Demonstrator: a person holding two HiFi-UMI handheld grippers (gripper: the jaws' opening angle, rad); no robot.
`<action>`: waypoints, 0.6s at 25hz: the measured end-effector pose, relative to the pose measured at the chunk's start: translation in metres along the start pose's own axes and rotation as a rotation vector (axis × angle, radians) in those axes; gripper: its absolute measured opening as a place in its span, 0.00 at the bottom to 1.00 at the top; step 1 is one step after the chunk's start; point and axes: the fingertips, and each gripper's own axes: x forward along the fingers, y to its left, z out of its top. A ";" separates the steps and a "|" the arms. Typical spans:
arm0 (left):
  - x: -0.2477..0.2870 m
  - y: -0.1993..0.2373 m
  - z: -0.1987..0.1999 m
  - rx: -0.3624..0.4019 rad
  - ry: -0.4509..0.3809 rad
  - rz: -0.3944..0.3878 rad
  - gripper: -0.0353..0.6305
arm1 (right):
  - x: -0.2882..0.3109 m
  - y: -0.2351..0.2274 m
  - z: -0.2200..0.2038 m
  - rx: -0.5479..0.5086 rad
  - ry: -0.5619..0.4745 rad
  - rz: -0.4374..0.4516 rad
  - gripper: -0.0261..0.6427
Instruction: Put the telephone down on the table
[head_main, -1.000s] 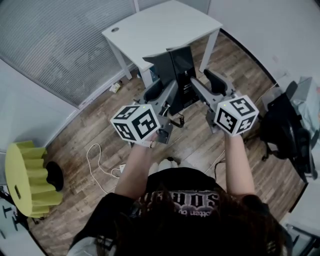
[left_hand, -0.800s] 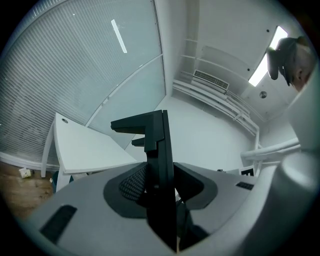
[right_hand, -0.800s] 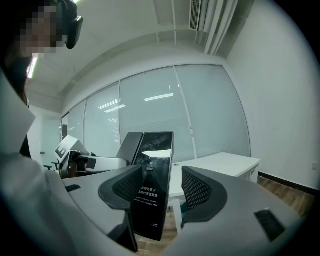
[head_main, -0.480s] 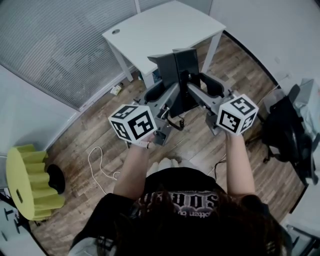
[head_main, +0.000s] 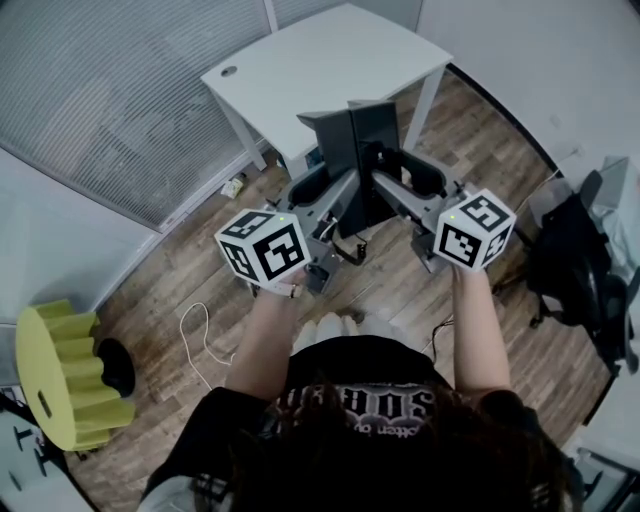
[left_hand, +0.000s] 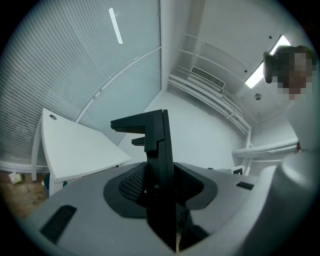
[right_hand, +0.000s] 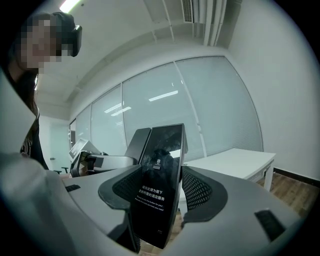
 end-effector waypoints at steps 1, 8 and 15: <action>0.002 0.002 0.000 -0.004 0.002 -0.001 0.29 | 0.002 -0.002 0.000 0.001 -0.001 -0.006 0.41; 0.022 0.016 0.000 -0.015 0.019 0.005 0.29 | 0.010 -0.023 0.002 0.006 0.003 -0.039 0.41; 0.059 0.047 0.004 -0.043 0.028 0.037 0.30 | 0.033 -0.064 0.005 0.012 0.022 -0.040 0.41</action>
